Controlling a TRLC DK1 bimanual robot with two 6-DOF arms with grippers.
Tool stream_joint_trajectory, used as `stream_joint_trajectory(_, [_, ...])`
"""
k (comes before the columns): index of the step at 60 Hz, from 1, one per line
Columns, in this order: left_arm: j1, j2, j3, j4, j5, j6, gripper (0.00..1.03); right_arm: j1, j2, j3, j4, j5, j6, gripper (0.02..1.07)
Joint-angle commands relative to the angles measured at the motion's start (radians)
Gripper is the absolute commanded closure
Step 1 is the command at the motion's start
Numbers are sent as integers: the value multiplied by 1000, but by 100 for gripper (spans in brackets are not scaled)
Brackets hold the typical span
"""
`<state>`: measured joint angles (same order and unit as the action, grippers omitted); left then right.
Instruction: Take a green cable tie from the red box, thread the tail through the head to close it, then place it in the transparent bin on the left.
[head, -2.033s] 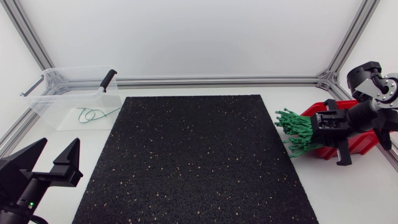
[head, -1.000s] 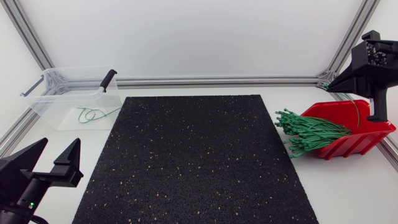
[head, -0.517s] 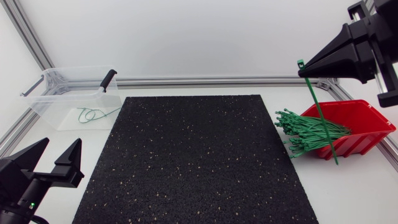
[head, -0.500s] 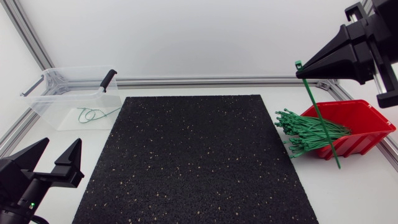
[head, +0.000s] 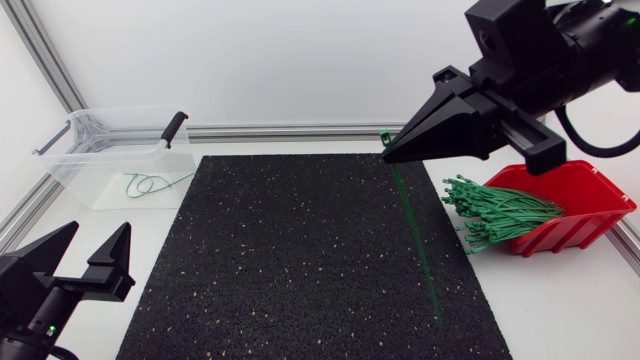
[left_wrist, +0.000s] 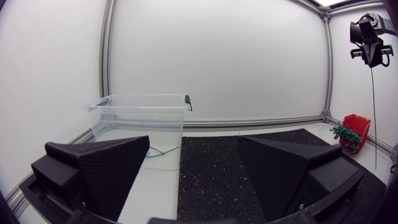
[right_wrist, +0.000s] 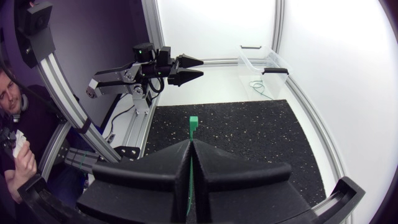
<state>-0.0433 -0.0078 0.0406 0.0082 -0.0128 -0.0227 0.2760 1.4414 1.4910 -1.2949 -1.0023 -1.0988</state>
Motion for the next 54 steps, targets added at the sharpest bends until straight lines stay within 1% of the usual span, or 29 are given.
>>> stream_joint_trajectory(1, [8,-8,-42,3,-3,7,4,6,59,-9,-24,-41,13,101])
stream_joint_trajectory(13, [11,-8,-42,3,-3,9,4,8,100,-21,-44,-81,8,101])
stream_joint_trajectory(22, [2,-8,-42,1,-3,9,4,-8,139,-18,-38,-110,79,101])
stream_joint_trajectory(38, [6,-8,-39,-13,-4,0,4,-18,217,-6,-29,-121,151,101])
stream_joint_trajectory(45, [8,-8,-41,-10,-9,1,4,0,249,15,-27,-125,192,101])
stream_joint_trajectory(48, [10,-8,-39,-5,-9,1,4,22,261,23,-18,-125,220,101])
stream_joint_trajectory(54, [22,-8,-30,6,-9,-14,4,57,271,32,42,-125,303,101])
